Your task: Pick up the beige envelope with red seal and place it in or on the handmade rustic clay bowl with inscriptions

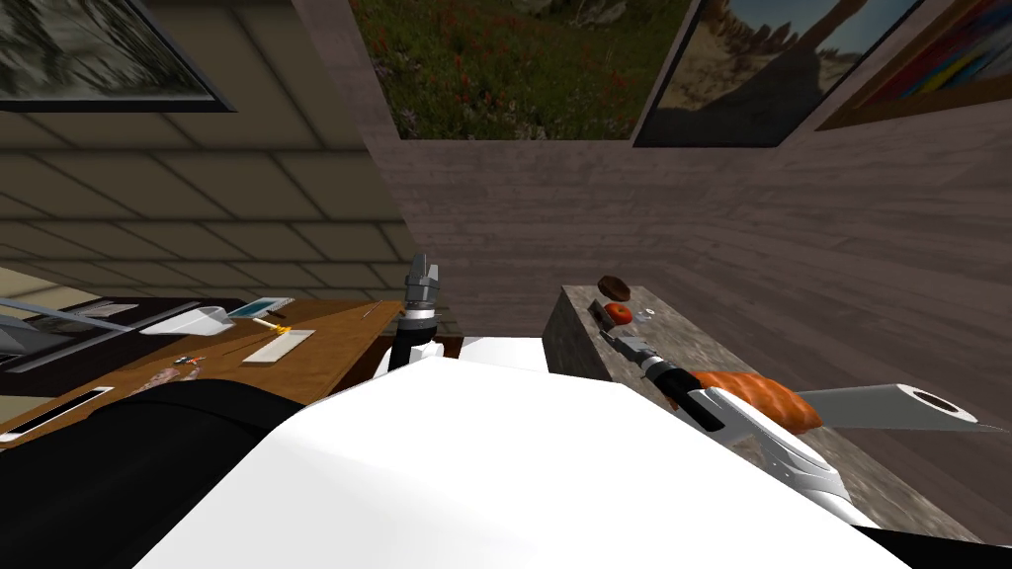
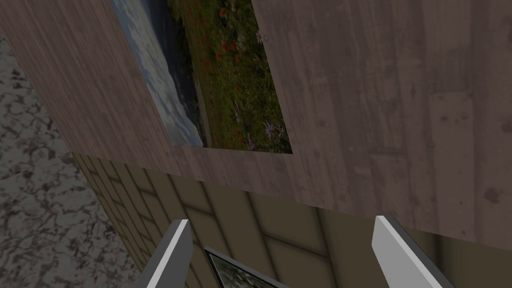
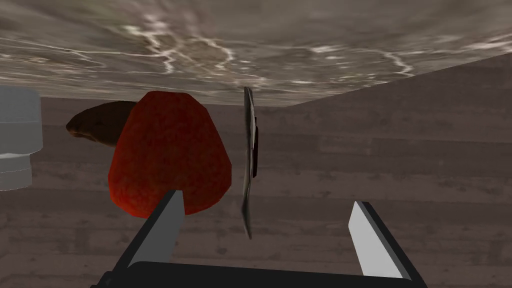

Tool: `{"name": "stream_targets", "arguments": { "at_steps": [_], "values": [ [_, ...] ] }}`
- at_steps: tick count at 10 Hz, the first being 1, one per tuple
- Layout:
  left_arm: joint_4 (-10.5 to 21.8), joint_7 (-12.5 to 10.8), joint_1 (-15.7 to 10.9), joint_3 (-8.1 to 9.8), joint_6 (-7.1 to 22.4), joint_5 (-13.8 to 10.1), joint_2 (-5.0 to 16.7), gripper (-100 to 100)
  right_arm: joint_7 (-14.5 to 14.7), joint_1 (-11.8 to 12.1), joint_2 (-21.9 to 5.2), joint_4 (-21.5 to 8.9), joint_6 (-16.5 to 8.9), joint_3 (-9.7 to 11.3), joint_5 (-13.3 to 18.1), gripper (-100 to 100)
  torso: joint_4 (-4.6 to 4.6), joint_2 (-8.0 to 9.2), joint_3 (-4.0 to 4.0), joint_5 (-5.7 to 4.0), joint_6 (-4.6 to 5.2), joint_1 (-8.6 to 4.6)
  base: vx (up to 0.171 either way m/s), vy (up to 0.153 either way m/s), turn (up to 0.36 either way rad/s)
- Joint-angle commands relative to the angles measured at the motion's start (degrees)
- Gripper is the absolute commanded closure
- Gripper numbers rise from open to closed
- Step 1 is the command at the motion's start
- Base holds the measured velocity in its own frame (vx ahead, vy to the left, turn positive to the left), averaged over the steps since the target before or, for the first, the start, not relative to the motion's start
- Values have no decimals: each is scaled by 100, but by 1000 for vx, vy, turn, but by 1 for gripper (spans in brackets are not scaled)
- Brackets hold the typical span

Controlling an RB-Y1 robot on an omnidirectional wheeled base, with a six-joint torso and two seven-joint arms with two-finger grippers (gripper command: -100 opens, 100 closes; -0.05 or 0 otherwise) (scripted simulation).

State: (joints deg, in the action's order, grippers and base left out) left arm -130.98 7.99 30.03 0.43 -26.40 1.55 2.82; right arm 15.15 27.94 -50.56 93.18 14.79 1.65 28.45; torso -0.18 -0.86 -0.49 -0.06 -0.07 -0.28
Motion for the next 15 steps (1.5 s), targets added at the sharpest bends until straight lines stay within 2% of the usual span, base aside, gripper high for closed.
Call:
{"name": "stream_targets", "arguments": {
  "at_steps": [1,2,3,4,8,9,10,11,12,14,15],
  "values": [
    [0,0,0,0,0,0,0,0,0,0,0,0,0,0,0,-100,0,0,0,0,0,0,87,-26,27],
    [0,0,-1,0,0,0,0,0,-1,-6,-7,-4,-18,5,1,0,5,30,15,2,4,11,16,-6,-1],
    [0,0,-1,0,0,0,-1,0,-1,-6,-6,-3,-17,4,1,-100,11,56,31,4,4,20,8,-2,2],
    [0,0,-2,-1,0,0,-1,0,-1,-7,-7,-4,-17,4,1,100,14,68,38,5,5,23,0,0,0],
    [0,0,-2,-1,0,0,-1,0,0,-8,-8,-5,-22,-1,1,100,15,76,43,3,2,25,0,0,0],
    [0,0,-2,-1,0,0,-1,0,0,-8,-8,-6,-22,-1,1,0,15,76,43,3,2,25,0,0,0],
    [0,0,-2,-1,0,0,-1,0,0,-8,-8,-6,-23,-1,1,100,15,76,43,3,2,25,0,0,0],
    [0,0,-2,-1,0,0,-1,0,0,-7,-8,-6,-23,-1,1,0,16,77,43,4,2,26,0,0,0],
    [0,0,-2,-1,0,0,-1,0,-38,25,-41,-117,6,-77,15,100,16,77,44,4,2,26,-39,47,-223],
    [0,0,-2,-1,0,0,-2,0,-99,6,-140,-247,97,-232,34,100,7,104,52,0,31,44,-15,129,-263],
    [0,0,-1,-1,0,0,-2,0,-158,-34,-266,-352,219,-391,33,100,4,97,48,1,36,46,69,145,-304]
  ]
}}
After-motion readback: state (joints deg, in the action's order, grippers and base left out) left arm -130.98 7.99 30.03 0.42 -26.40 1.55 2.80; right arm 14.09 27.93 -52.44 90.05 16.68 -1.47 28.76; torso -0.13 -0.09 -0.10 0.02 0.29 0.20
